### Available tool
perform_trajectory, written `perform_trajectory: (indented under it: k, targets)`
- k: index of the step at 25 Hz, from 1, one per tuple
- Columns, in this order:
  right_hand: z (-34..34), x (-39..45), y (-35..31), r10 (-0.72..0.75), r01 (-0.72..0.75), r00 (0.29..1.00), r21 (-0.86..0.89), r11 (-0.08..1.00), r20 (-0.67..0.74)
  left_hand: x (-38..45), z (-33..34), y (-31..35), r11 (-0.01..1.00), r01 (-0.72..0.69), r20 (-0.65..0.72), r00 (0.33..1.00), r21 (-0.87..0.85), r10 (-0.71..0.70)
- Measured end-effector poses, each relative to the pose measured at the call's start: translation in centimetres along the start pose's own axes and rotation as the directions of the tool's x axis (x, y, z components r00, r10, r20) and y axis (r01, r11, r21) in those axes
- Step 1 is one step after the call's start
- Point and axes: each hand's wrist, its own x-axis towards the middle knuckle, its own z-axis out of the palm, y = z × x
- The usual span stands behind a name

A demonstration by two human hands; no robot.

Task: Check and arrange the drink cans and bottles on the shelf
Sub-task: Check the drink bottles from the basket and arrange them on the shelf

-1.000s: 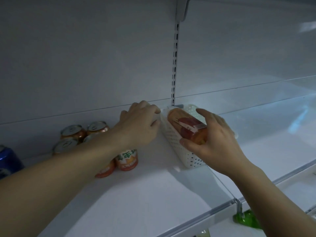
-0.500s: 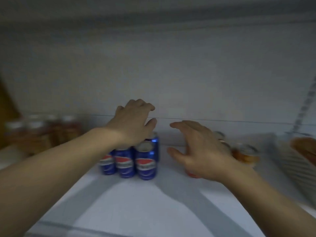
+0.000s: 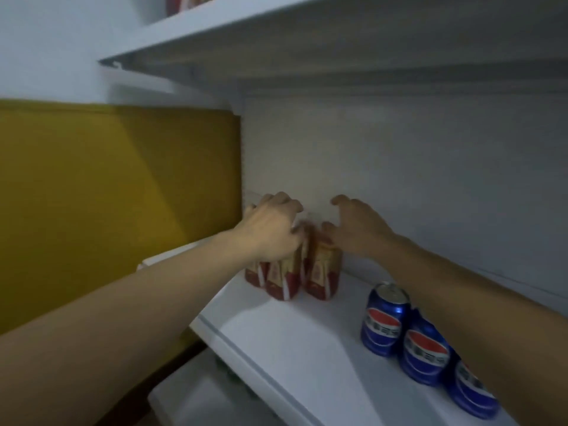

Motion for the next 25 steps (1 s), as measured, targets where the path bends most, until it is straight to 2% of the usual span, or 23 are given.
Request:
perform_trajectory:
  k: [3, 6, 8, 10, 11, 12, 13, 14, 15, 16, 17, 18, 19, 21, 23, 25]
  targets:
    - [3.0, 3.4, 0.1, 0.049, -0.051, 0.997, 0.035, 0.998, 0.053, 0.3, 1.4, -2.2, 0.999, -0.025, 0.072, 0.997, -0.04, 0.028]
    - [4.8, 4.3, 0.6, 0.103, -0.094, 0.993, 0.16, 0.983, -0.051, 0.6, 2.5, -3.2, 0.994, -0.092, 0.01, 0.996, -0.066, 0.093]
    - [3.7, 3.7, 0.5, 0.127, -0.102, 0.985, 0.195, 0.975, -0.118, 1.0, 2.8, -3.5, 0.997, -0.069, -0.019, 0.997, -0.043, 0.068]
    - [0.8, 2.3, 0.5, 0.117, -0.069, 0.966, 0.209, 0.975, -0.23, 1.3, 3.2, -3.1, 1.0, -0.025, -0.12, 0.992, -0.013, 0.023]
    - [-1.3, 1.3, 0.5, 0.105, -0.035, 0.949, 0.229, 0.973, -0.298, 1.1, 3.1, -2.2, 0.997, -0.022, -0.236, 0.972, -0.068, 0.006]
    - [-3.6, 0.1, 0.5, 0.095, 0.007, 0.927, 0.272, 0.962, -0.362, 1.0, 3.0, -0.8, 0.977, -0.042, -0.349, 0.936, -0.208, -0.034]
    - [-5.9, -1.3, 0.4, 0.083, 0.064, 0.904, 0.326, 0.943, -0.419, 0.9, 2.5, 1.1, 0.907, -0.086, -0.394, 0.914, -0.413, -0.092]
    - [-8.0, -2.7, 0.2, 0.066, 0.134, 0.877, 0.376, 0.917, -0.475, 0.6, 1.9, 3.2, 0.763, -0.107, -0.33, 0.933, -0.637, -0.145]
    - [-9.8, -4.2, 0.2, 0.054, 0.194, 0.849, 0.405, 0.893, -0.525, 0.2, 1.6, 5.8, 0.55, -0.076, -0.179, 0.974, -0.832, -0.137]
    - [-11.1, -5.6, 0.1, 0.042, 0.237, 0.829, 0.418, 0.877, -0.558, -0.6, 1.7, 8.3, 0.286, 0.012, 0.004, 1.0, -0.958, -0.028]
    - [-12.0, -7.1, 0.1, 0.031, 0.256, 0.821, 0.417, 0.872, -0.57, -1.4, 2.0, 10.6, 0.022, 0.157, 0.158, 0.975, -0.987, 0.156]
    - [-12.5, -8.6, 0.4, 0.024, 0.256, 0.824, 0.409, 0.876, -0.566, -2.2, 2.7, 12.6, -0.186, 0.293, 0.224, 0.921, -0.938, 0.32]
    - [-12.7, -10.0, 0.7, 0.019, 0.244, 0.833, 0.397, 0.885, -0.553, -3.3, 3.7, 14.3, -0.332, 0.387, 0.224, 0.872, -0.86, 0.436]
    - [-12.9, -12.6, 2.2, 0.035, 0.191, 0.857, 0.38, 0.905, -0.514, -5.2, 5.3, 17.4, -0.447, 0.464, 0.216, 0.838, -0.765, 0.501]
    - [-13.2, -14.6, 4.2, 0.118, 0.135, 0.855, 0.436, 0.89, -0.506, -5.6, 6.4, 20.3, -0.472, 0.462, 0.207, 0.843, -0.751, 0.496]
    - [-13.5, -16.8, 6.4, 0.271, 0.114, 0.825, 0.616, 0.78, -0.496, -5.9, 6.6, 22.8, -0.451, 0.459, 0.217, 0.844, -0.765, 0.491]
